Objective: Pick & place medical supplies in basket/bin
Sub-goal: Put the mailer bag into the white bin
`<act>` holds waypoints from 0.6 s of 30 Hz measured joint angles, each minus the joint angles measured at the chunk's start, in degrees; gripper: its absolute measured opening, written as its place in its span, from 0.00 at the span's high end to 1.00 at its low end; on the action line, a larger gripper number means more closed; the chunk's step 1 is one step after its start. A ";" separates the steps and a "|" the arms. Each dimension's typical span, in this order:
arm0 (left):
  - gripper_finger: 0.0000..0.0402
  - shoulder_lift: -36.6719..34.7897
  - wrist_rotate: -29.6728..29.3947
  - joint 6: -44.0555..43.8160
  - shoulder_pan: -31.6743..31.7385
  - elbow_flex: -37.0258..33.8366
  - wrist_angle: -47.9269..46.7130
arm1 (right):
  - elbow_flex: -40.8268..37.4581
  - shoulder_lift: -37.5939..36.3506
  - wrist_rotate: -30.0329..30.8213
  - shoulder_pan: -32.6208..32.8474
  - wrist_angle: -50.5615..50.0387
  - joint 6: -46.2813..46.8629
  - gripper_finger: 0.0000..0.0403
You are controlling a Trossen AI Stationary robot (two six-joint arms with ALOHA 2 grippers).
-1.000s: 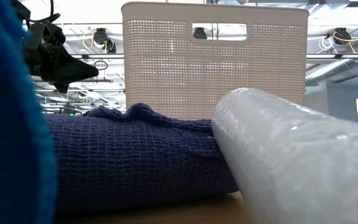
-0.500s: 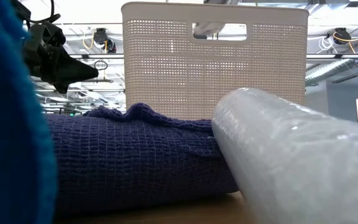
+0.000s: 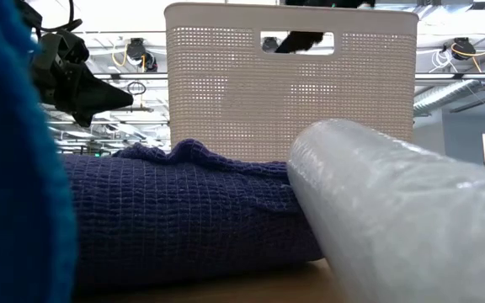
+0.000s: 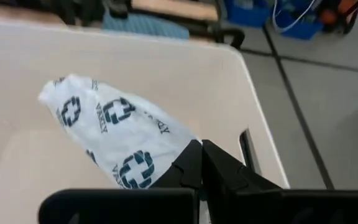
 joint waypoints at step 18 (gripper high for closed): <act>0.90 0.00 -2.30 3.06 0.04 0.00 0.40 | 2.19 17.50 -0.23 -2.29 -3.44 -3.31 1.00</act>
